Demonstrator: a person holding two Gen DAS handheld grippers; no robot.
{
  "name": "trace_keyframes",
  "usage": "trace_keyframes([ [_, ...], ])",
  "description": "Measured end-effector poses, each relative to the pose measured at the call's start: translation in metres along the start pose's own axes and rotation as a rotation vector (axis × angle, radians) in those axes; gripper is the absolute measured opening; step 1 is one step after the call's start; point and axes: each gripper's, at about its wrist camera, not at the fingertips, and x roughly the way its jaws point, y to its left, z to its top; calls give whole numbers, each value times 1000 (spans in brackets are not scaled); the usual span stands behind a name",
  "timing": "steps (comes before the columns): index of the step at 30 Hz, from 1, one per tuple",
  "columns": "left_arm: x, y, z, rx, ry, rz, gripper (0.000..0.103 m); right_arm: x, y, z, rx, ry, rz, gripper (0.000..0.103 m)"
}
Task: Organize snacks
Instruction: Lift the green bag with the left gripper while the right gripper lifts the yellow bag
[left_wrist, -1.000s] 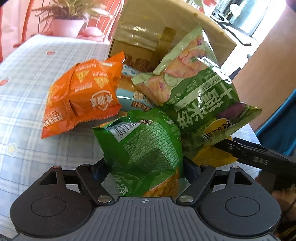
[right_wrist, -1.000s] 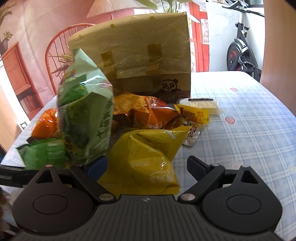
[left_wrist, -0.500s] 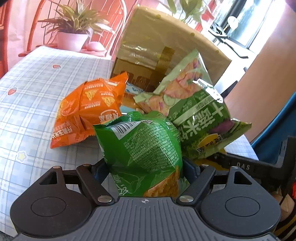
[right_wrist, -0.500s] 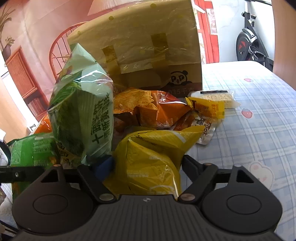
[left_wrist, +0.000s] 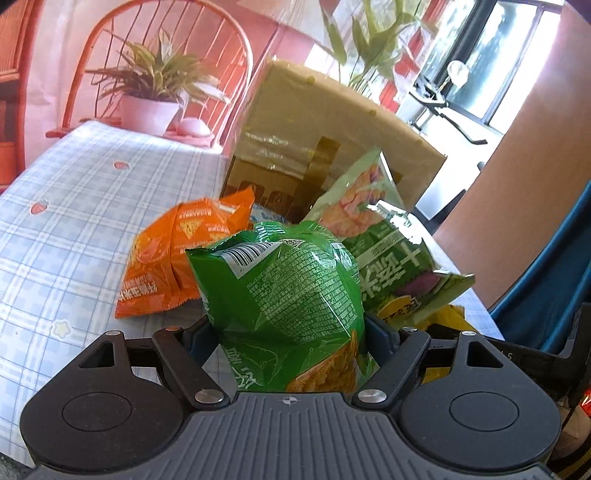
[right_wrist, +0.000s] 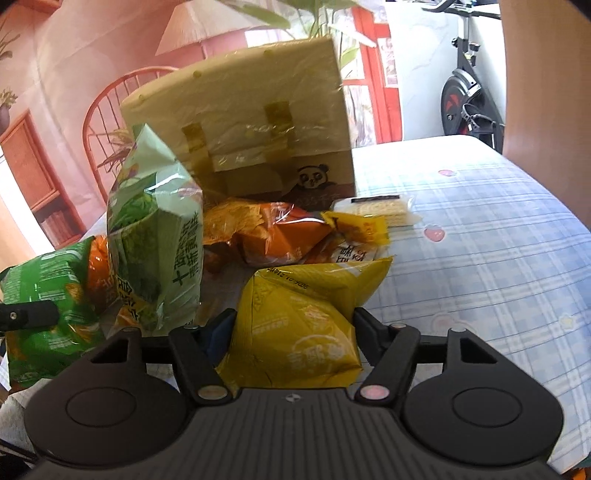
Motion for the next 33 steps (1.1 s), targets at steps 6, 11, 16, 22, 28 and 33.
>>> trace_keyframes([
  [6, -12, -6, 6, 22, -55, -6, 82, -16, 1, 6, -10, -46, -18, 69],
  [11, -22, -8, 18, 43, -107, -10, 82, -29, 1, 19, -31, -93, -44, 69],
  [16, -29, -12, 41, 61, -162, -8, 82, -39, -3, 38, -50, -142, -59, 69],
  [22, -40, -23, 75, 91, -238, -22, 82, -54, -6, 67, -67, -215, -50, 69],
  [28, -45, -37, 101, 112, -285, -39, 82, -67, -1, 101, -105, -290, -20, 69],
  [33, -44, -48, 127, 114, -311, -56, 83, -70, 1, 129, -133, -335, 14, 69],
])
